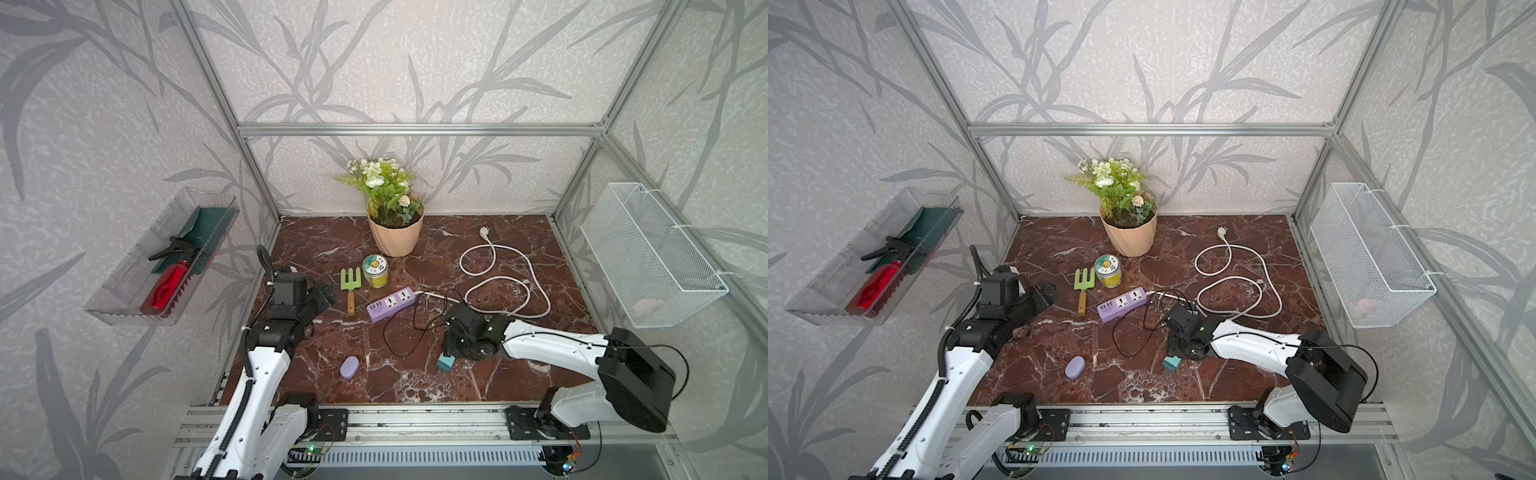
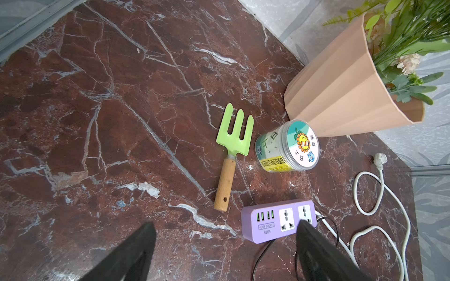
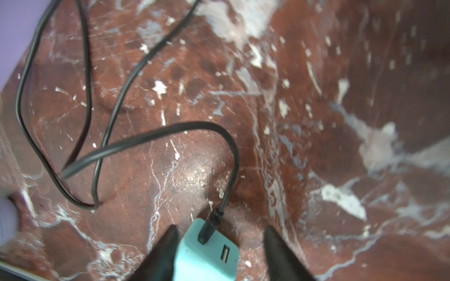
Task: Charge the bluetooth headset
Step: Adjust the plug at the center of the board.
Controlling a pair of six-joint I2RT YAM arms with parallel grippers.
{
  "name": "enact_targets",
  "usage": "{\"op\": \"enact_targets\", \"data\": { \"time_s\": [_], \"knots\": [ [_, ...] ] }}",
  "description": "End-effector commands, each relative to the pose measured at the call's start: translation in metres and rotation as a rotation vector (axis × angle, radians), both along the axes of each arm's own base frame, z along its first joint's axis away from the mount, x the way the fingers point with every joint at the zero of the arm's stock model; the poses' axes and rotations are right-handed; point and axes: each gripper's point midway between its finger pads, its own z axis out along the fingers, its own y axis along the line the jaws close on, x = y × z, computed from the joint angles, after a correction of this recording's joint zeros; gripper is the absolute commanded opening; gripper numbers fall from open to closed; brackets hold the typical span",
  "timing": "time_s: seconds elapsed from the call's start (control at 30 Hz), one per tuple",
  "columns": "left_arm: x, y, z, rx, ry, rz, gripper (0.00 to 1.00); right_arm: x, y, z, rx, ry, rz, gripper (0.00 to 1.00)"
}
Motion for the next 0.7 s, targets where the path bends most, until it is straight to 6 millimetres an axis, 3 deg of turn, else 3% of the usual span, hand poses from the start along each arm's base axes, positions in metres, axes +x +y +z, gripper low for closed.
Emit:
{"op": "enact_targets", "data": {
  "time_s": [0.0,0.17,0.3,0.67],
  "knots": [
    [-0.008,-0.002,-0.007,-0.005,0.023,-0.012,0.91,-0.014,-0.007,0.008,0.021,0.03,-0.02,0.7],
    [-0.008,-0.004,-0.009,-0.023,0.017,-0.014,0.92,-0.033,-0.009,0.011,0.001,0.093,-0.023,0.75],
    [-0.01,-0.005,-0.01,-0.033,0.005,-0.015,0.92,-0.04,0.004,0.001,0.005,0.131,-0.013,0.76],
    [-0.011,-0.009,-0.008,-0.049,-0.018,-0.028,0.92,-0.024,0.031,-0.005,0.034,0.126,-0.05,0.76]
  ]
}}
